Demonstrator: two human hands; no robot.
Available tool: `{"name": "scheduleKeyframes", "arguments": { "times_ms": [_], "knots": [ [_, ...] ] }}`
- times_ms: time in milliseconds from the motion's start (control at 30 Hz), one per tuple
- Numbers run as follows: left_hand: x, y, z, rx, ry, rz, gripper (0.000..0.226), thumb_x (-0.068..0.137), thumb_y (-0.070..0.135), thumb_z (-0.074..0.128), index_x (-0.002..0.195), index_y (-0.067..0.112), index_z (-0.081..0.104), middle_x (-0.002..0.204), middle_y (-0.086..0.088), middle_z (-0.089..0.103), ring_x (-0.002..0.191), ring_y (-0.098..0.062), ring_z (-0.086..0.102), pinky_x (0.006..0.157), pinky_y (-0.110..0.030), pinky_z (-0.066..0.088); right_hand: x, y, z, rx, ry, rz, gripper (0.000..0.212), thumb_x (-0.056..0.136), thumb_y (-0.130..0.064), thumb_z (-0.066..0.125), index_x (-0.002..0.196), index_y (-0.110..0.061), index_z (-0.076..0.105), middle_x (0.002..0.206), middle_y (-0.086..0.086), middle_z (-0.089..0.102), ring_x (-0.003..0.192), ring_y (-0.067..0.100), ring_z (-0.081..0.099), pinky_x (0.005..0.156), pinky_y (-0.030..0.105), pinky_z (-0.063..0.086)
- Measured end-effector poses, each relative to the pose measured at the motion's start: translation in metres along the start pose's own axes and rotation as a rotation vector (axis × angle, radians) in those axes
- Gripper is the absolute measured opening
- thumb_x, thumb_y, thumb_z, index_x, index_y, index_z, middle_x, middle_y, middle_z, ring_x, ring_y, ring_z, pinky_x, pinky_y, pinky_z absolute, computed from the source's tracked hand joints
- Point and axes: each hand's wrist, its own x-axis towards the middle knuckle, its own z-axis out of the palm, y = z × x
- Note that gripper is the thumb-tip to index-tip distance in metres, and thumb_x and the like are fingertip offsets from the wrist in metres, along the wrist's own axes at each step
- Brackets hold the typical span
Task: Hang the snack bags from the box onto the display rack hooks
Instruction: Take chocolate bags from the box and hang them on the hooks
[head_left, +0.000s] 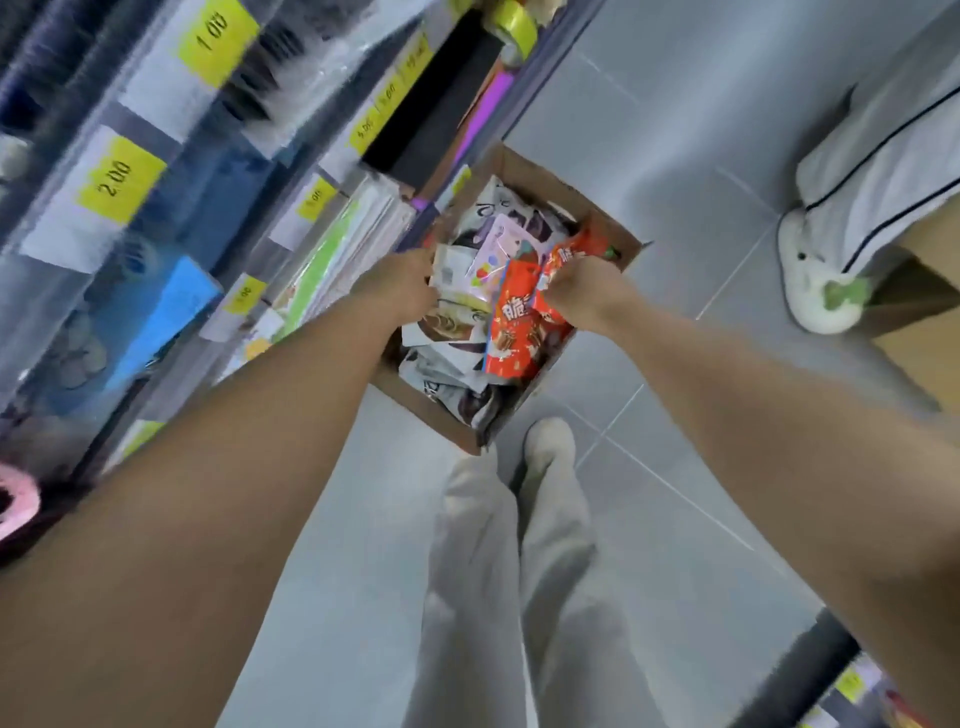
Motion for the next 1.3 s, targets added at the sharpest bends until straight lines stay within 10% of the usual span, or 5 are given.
{"name": "scheduleKeyframes", "arguments": {
  "times_ms": [467,633,700,1067,1300],
  "knots": [
    [0.185,-0.044,0.139,-0.344,-0.03,-0.145,0.047,0.093,0.017,0.052,0.137,0.009,0.04,0.139,-0.01,0.044,0.126,-0.026,0.045,0.098,-0.026,0.039,0.15,0.051,0.13,0.199,-0.093,-0.022,0.029,0.092,-0.019,0.048,0.118,-0.015,0.06,0.126,0.009,0.057,0.109,0.026,0.059,0.092,0.032,0.05],
    [0.21,-0.027,0.154,-0.597,0.077,-0.12,0.019,0.085,0.023,0.067,0.074,0.019,0.052,0.09,-0.007,0.057,0.089,-0.02,0.054,0.077,-0.029,0.042,0.163,0.06,0.146,0.231,-0.161,0.003,0.03,0.092,-0.017,0.047,0.118,-0.011,0.061,0.128,0.007,0.056,0.114,0.025,0.057,0.097,0.03,0.046],
    [0.209,-0.022,0.154,-0.654,0.049,-0.089,0.012,0.083,0.019,0.069,0.088,0.011,0.062,0.093,-0.008,0.058,0.086,-0.019,0.055,0.076,-0.029,0.043,0.163,0.057,0.147,0.308,-0.168,0.07,0.03,0.092,-0.019,0.048,0.115,-0.004,0.062,0.117,0.011,0.062,0.106,0.024,0.059,0.097,0.037,0.046],
    [0.122,-0.058,0.151,-1.469,-0.479,-0.414,0.025,0.094,-0.005,0.041,0.095,0.013,0.059,0.077,0.001,0.073,0.07,-0.011,0.071,0.061,-0.024,0.059,0.121,0.029,0.15,0.858,-1.007,0.586,0.12,0.067,-0.09,0.003,0.133,0.001,0.044,0.131,0.021,0.055,0.109,0.03,0.056,0.076,0.042,0.05],
    [0.086,-0.068,0.167,-1.58,-0.622,-0.538,0.016,0.095,0.004,0.044,0.097,0.013,0.057,0.081,-0.002,0.072,0.074,-0.012,0.07,0.067,-0.028,0.058,0.122,0.021,0.172,1.615,-0.281,0.644,0.039,0.088,-0.037,0.062,0.117,-0.01,0.058,0.106,0.007,0.068,0.092,0.022,0.066,0.074,0.032,0.055]
  ]
}}
